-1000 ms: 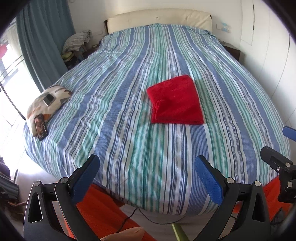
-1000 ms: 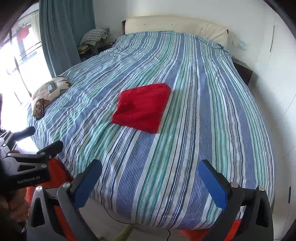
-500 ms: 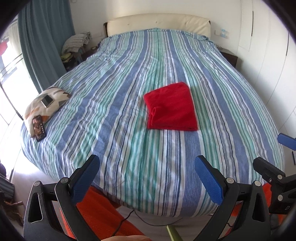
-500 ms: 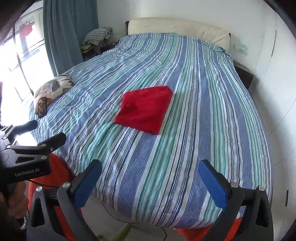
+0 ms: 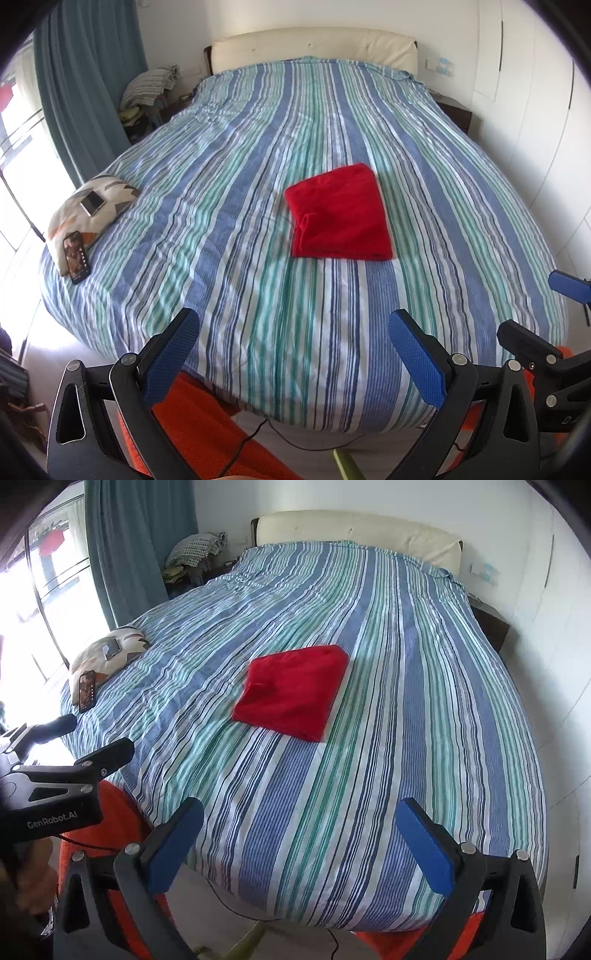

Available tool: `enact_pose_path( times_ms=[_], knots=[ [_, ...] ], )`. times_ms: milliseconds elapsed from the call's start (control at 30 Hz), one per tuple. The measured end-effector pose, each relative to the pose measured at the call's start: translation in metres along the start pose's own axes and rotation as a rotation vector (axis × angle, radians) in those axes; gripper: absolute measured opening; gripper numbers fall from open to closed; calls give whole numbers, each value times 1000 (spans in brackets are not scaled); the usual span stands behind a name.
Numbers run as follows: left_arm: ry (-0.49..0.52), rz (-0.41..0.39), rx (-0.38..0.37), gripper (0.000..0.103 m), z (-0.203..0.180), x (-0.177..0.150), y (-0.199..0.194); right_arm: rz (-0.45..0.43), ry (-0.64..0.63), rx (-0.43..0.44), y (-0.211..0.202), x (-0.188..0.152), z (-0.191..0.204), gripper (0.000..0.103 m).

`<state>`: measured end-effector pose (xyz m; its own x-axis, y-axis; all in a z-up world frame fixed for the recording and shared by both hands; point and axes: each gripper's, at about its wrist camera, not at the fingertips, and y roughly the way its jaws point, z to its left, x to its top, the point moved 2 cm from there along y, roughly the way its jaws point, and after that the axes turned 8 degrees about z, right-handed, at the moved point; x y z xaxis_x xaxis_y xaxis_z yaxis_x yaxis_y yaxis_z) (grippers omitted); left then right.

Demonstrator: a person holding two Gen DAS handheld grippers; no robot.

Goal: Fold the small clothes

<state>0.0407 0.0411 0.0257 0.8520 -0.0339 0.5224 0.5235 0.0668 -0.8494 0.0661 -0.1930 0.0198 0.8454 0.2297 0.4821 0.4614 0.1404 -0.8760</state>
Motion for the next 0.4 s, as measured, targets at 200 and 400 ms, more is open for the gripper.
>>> enact_pose_path(
  times_ms=[200,400],
  knots=[
    [6,6,-31,103,-3,-2,0,8,9,1,4,-1,-3,102],
    [11,-18,-17,102,-6,-3,-7,-1,21,1,4,0,-6,102]
  ],
)
